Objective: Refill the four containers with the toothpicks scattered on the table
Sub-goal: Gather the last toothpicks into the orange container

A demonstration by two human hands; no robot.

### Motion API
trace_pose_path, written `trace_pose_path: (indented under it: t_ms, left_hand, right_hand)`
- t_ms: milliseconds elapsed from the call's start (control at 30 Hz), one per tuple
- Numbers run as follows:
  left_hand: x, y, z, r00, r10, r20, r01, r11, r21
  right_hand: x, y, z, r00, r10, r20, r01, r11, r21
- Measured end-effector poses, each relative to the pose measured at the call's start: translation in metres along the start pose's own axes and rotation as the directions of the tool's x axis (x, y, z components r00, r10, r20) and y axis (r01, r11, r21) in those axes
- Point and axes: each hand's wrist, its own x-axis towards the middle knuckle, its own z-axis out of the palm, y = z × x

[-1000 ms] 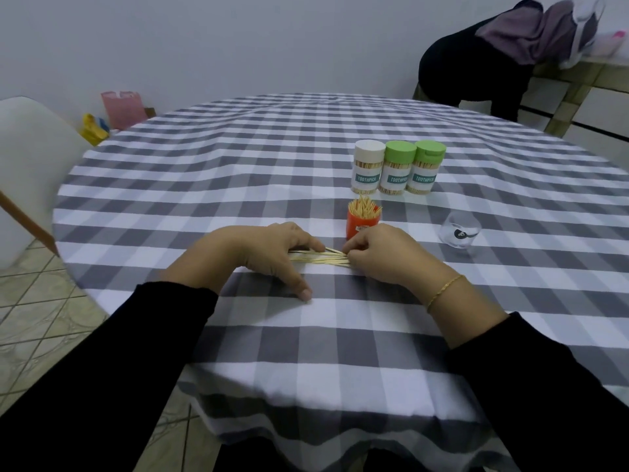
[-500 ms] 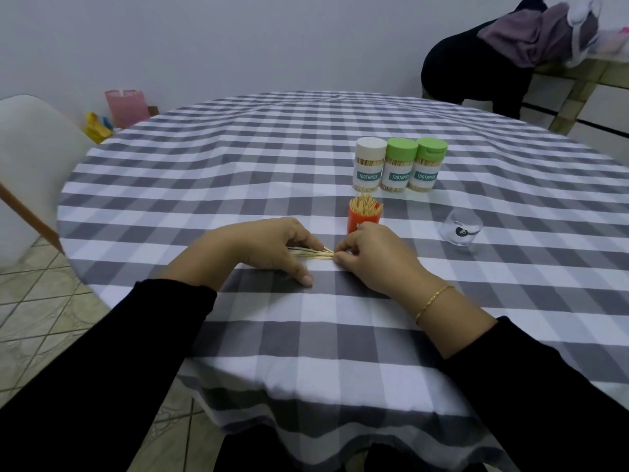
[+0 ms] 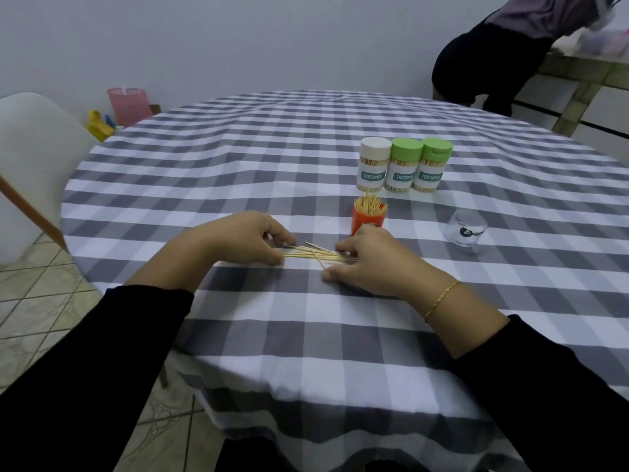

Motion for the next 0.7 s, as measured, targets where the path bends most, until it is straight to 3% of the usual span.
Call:
trace_pose_path:
  t_ms: [367, 500, 700]
  left_hand:
    - [0.012, 0.008, 0.013, 0.983, 0.023, -0.182, -0.045, 0.992, -0.115]
    - [0.008, 0.001, 0.008, 0.990, -0.013, -0.139, -0.004, 0.992, -0.124]
    - [0.008, 0.007, 0.006, 0.994, -0.031, -0.103, 0.021, 0.995, -0.094]
  right_hand:
    - [0.008, -0.021, 0.006, 0.996, -0.015, -0.085, 0.013, 1.000, -0.023]
    - [0.003, -0.011, 0.000, 0.999, 0.021, -0.035, -0.019, 0.999, 0.041]
    - [0.001, -0.014, -0.003, 1.000, -0.010, 0.005, 0.010, 1.000, -0.018]
